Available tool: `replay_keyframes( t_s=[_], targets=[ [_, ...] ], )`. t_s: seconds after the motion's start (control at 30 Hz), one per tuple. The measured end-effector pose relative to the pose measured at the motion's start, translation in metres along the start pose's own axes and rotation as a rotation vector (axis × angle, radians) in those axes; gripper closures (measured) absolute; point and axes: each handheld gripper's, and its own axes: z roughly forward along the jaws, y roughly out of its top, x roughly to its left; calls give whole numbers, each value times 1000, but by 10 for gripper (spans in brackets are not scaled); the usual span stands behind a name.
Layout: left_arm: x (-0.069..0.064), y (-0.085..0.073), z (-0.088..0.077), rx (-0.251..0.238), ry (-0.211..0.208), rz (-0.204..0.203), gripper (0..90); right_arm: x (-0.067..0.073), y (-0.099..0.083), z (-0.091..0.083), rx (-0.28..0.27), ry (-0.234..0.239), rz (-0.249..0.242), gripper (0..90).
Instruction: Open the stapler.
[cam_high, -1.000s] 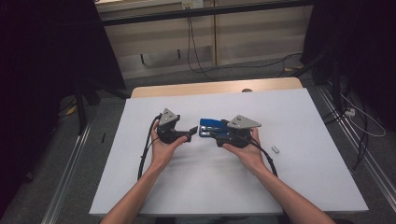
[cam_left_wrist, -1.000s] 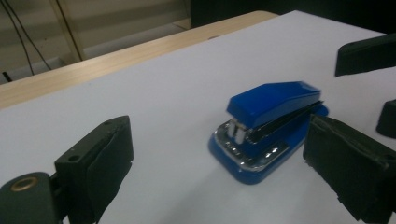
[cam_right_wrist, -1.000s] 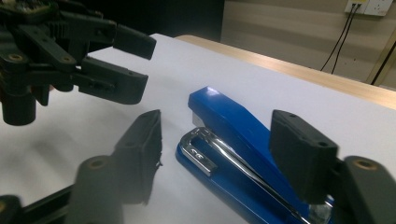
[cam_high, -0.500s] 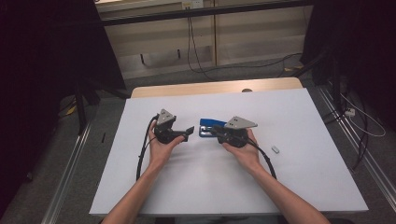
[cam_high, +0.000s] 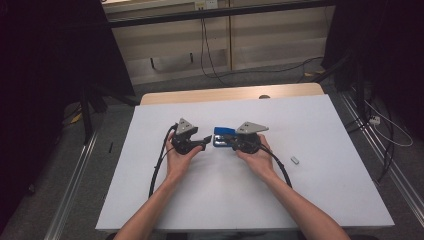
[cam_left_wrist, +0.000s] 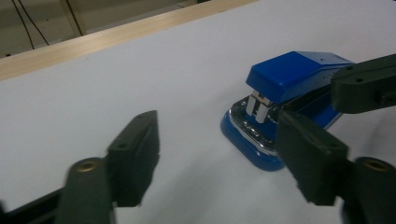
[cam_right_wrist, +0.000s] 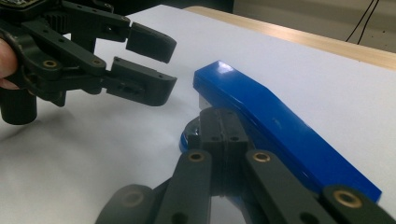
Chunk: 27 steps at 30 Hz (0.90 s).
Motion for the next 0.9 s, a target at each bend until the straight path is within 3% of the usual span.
replay_keyframes(
  t_s=[0.23, 0.4, 0.63, 0.9],
  targets=[
    [-4, 1, 1, 3, -53, 5, 726, 3, 1, 6, 38, 4, -24, 900],
    [-6, 3, 5, 19, -82, 11, 896, 3, 2, 13, 75, 9, -40, 900],
    [-4, 7, 21, 47, -82, 2, 900, 6, 5, 22, 116, 19, -64, 900],
    [-3, 6, 25, 56, -79, -3, 900, 7, 6, 26, 130, 0, -70, 900]
  ],
)
